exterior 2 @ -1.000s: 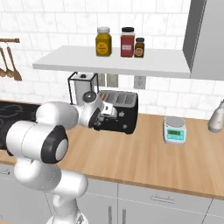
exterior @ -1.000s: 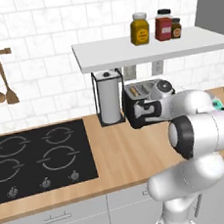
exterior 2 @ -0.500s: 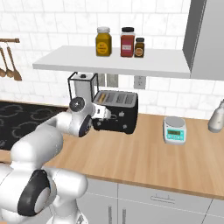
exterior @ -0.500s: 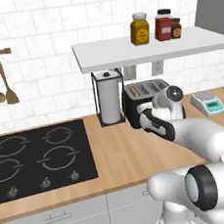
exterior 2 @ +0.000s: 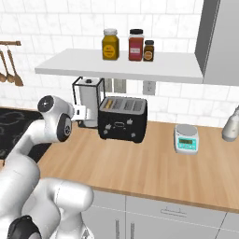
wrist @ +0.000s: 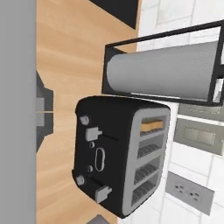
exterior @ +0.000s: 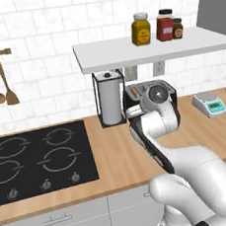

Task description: Start the toaster. Once the lever pops up, take the bread to the plate on the dining counter.

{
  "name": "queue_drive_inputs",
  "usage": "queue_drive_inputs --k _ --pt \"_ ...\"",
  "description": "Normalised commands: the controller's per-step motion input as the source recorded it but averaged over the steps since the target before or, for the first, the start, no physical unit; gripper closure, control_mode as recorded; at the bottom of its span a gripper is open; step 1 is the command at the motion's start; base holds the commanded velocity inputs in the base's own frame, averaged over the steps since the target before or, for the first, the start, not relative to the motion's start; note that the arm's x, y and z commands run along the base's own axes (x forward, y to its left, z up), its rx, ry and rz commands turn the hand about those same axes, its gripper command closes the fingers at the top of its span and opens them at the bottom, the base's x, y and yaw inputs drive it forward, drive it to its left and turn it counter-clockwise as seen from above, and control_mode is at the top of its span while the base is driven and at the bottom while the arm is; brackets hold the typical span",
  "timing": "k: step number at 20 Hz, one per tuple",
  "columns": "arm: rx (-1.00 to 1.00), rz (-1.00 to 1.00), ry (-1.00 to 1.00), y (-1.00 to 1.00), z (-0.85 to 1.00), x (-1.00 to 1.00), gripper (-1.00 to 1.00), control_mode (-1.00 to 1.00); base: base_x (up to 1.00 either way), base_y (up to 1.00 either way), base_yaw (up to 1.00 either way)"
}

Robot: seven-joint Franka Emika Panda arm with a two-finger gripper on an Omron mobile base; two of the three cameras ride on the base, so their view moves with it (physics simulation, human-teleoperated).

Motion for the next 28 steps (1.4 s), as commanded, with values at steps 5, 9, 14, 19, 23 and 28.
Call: queue_drive_inputs --k 5,9,14,19,23,28 --pt "-0.11 0.0 0.1 0.68 0.17 -0.43 1.0 -1.0 0.0 0.0 0.0" --pt "-0.1 0.0 0.13 0.6 0.07 -0.16 -1.0 -1.0 0.0 0.0 0.0" --pt "0.0 0.0 0.09 0.07 0.0 0.0 -1.0 -1.0 0.0 0.0 0.0" --pt "0.0 0.0 0.0 0.0 0.0 0.0 -1.0 -1.0 0.0 0.0 0.0" --pt "0.0 0.0 0.0 0.0 0.0 0.0 -1.0 -1.0 0.0 0.0 0.0" --pt "0.0 0.0 0.0 0.0 0.0 0.0 -1.0 -1.0 0.0 0.0 0.0"
